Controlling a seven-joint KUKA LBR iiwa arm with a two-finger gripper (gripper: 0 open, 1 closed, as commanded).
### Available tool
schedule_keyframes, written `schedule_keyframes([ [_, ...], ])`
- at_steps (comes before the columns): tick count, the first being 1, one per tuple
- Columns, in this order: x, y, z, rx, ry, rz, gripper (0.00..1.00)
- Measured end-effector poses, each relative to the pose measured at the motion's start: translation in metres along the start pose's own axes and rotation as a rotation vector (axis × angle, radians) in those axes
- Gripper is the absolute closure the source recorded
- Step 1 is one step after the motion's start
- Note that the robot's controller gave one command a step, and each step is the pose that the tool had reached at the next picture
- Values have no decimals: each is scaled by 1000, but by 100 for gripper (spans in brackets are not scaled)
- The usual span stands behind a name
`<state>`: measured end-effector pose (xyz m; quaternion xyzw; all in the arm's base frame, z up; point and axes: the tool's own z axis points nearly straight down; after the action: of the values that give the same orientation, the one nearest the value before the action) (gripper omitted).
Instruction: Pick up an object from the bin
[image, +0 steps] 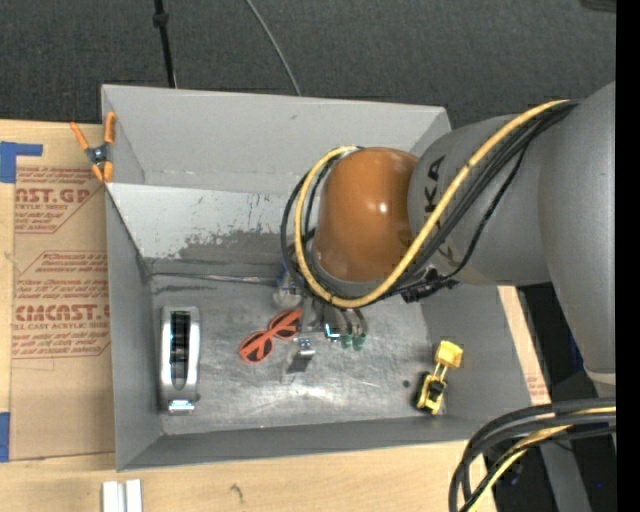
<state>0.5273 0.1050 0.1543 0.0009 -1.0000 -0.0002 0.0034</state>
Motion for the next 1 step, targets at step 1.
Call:
schedule_keyframes([
  [1,-2,0,-4,-1,-7,1,0],
])
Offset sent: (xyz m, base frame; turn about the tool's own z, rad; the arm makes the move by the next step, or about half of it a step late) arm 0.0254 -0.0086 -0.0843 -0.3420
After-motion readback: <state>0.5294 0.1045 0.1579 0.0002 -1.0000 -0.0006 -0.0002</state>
